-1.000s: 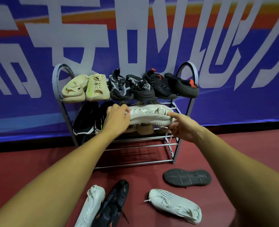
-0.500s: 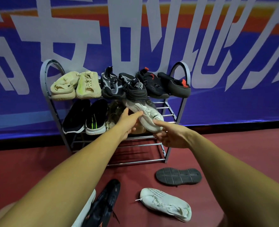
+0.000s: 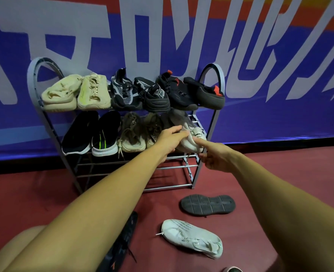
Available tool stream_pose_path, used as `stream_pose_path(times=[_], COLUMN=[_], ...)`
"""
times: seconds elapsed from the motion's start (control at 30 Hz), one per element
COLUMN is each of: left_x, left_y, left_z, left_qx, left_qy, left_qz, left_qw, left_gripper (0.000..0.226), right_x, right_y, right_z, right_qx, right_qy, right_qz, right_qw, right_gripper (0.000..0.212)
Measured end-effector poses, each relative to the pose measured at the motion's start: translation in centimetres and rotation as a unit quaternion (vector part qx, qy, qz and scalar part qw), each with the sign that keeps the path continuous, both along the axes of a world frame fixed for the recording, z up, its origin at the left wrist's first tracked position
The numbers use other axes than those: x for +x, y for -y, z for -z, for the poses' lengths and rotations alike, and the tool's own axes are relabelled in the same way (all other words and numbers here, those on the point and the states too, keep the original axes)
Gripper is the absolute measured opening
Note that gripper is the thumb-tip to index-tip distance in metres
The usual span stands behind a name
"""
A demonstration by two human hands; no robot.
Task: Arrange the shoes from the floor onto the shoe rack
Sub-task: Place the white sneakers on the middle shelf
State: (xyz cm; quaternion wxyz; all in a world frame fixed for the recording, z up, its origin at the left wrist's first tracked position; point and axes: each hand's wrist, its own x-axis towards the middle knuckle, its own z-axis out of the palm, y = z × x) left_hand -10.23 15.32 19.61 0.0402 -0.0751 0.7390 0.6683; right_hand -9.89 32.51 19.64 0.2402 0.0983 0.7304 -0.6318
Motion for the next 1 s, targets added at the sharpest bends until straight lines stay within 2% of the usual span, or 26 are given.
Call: stream_pose_path(times=[0.1, 0.27, 0.4, 0.53, 0.63, 0.8, 1.0], left_x=[-0.4, -1.4, -2.0, -3.0, -3.5, -3.4, -2.3], left_y=[-1.4, -3.1, -4.2, -4.4, -4.0, -3.4, -2.3], left_z=[0.4, 1.6, 1.9, 2.2, 2.4, 2.3, 2.5], left_qx=[-0.051, -0.167, -0.371, -0.465, -0.483, -0.458, -0.423], left_qy=[-0.011, -0.053, -0.097, -0.094, -0.085, -0.097, -0.124], left_qz=[0.027, -0.019, -0.023, -0.006, 0.016, 0.024, 0.071], left_qw=[0.998, 0.984, 0.923, 0.880, 0.871, 0.883, 0.895], left_gripper=[0.061, 0.042, 0.034, 0.049, 0.052, 0.047, 0.044], right_x=[-0.7, -2.0, -2.7, -3.8, -4.8, -5.0, -2.9], right_y=[-0.6, -1.3, -1.6, -1.1, -0.3, 1.1, 1.8], right_z=[0.9, 3.0, 4.0, 5.3, 6.6, 7.0, 5.0], right_qx=[-0.002, 0.022, 0.027, 0.030, 0.041, 0.049, 0.058], right_qy=[-0.023, -0.093, -0.120, -0.135, -0.143, -0.144, -0.111], right_qz=[0.029, 0.065, 0.104, 0.128, 0.150, 0.199, 0.172], right_qw=[0.999, 0.993, 0.987, 0.982, 0.977, 0.968, 0.977], right_gripper=[0.039, 0.027, 0.022, 0.027, 0.033, 0.053, 0.050])
